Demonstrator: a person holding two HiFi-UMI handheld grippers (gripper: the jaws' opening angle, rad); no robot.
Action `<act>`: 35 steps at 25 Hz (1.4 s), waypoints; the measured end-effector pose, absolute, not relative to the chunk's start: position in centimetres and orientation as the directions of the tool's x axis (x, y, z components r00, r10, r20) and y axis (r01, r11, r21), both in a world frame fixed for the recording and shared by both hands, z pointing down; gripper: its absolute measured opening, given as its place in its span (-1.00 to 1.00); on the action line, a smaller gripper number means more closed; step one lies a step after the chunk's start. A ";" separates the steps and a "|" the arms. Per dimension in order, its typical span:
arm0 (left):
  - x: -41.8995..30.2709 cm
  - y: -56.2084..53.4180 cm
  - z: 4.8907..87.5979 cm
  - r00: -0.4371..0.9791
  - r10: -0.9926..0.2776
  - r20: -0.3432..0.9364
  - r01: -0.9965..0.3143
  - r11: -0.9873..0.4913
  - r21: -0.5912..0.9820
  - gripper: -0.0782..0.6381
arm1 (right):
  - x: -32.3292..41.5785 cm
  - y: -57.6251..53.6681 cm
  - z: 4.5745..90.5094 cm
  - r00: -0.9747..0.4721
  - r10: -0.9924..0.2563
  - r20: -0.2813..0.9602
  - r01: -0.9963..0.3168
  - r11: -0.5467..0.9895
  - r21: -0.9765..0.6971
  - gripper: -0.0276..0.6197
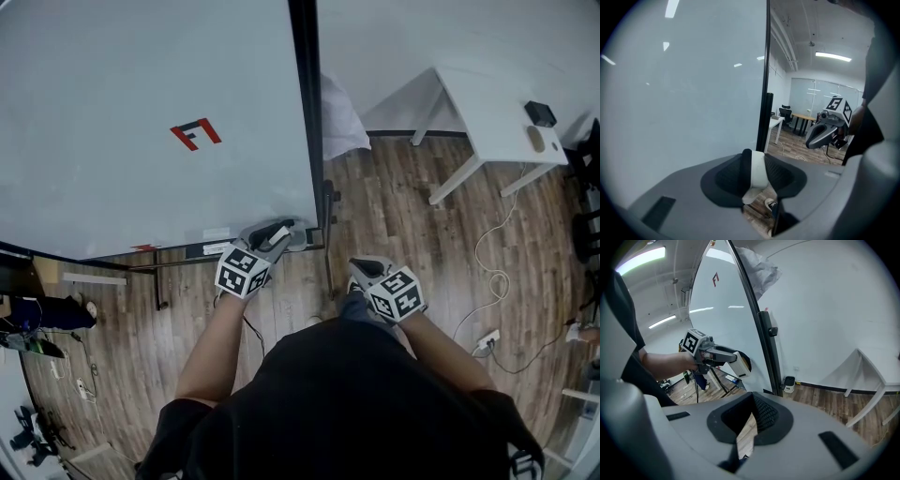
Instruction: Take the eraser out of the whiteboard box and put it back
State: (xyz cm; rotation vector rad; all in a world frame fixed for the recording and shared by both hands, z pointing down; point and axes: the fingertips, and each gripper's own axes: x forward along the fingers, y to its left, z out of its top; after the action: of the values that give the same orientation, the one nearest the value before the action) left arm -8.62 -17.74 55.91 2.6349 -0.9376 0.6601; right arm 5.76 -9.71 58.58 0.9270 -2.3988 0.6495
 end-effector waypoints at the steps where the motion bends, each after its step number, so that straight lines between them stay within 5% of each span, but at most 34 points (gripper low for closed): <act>1: -8.9 -17.6 55.9 0.684 -0.530 0.501 -0.652 -0.752 0.095 -0.34 | 5.8 -9.7 58.6 -0.651 -0.482 0.586 -0.712 0.655 -0.252 -0.93; 35: -15.5 -10.8 58.6 0.618 -0.587 0.523 -0.742 -0.656 0.141 -0.34 | 6.0 -8.1 57.2 -0.625 -0.511 0.590 -0.726 0.658 -0.200 -0.93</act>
State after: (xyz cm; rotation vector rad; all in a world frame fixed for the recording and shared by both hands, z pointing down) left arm -15.52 -10.83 58.62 2.5013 -1.0666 0.6296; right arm 6.03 -8.13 57.22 0.9623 -2.3834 0.5851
